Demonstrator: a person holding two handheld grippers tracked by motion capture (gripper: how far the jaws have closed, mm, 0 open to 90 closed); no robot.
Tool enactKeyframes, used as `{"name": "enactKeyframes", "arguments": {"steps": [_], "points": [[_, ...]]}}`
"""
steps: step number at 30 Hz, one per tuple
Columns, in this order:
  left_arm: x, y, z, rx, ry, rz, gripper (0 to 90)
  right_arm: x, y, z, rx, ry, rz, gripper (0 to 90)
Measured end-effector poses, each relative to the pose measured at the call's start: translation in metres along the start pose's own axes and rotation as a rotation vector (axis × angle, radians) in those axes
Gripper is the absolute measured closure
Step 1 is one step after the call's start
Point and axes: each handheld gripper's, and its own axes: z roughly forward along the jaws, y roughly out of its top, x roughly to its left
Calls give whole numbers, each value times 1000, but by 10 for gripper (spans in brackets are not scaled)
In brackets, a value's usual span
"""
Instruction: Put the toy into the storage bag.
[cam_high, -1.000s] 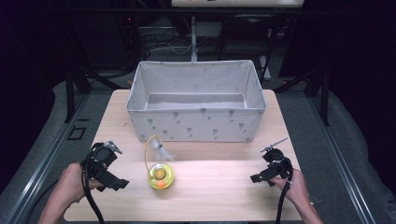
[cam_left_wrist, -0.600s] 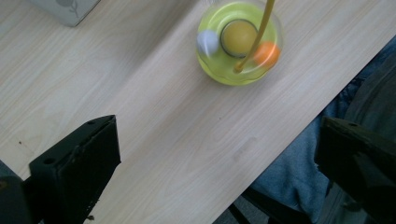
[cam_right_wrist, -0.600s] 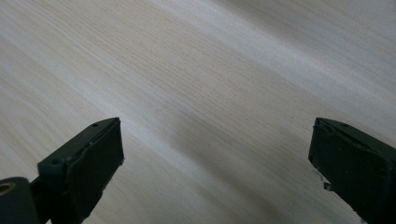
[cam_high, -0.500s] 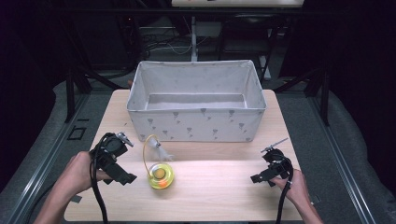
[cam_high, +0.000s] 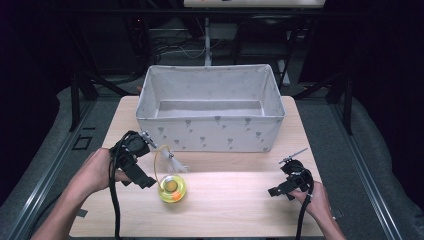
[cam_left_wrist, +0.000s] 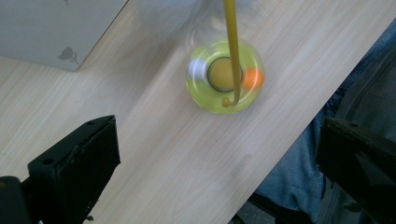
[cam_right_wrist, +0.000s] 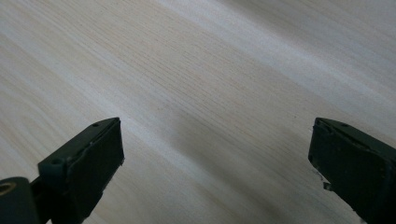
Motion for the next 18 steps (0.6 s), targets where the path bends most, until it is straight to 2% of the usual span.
{"name": "enactKeyframes", "arguments": {"steps": [4, 7, 9, 10, 11, 12, 14, 15, 16, 18], "points": [[-2, 8, -1, 13, -7, 23, 35, 0, 0, 0, -4, -3, 1, 31], [-3, 14, -3, 24, -12, 42, 135, 0, 0, 0, -2, 2, 0, 31], [-3, 15, -3, 25, -9, 46, 171, 1, -1, 1, -12, 0, 10, 31], [-3, 18, -4, 29, -10, 51, 215, 0, 0, 0, 8, 3, -7, 30], [-3, 19, -4, 29, -10, 51, 215, 0, 0, 0, 8, 3, -7, 30], [-4, 21, -5, 34, -10, 58, 293, 0, 0, 0, 5, -4, -5, 30], [-4, 24, -5, 41, -13, 67, 359, 0, -1, 0, -2, 0, 1, 30], [-4, 25, -5, 39, -15, 69, 359, 0, 0, 0, 3, 1, -3, 30], [-4, 26, -5, 49, -16, 74, 415, 0, 0, 0, 4, 1, -3, 30], [-4, 28, -5, 62, -19, 78, 443, 0, 0, 0, 3, 0, -3, 30]]}}
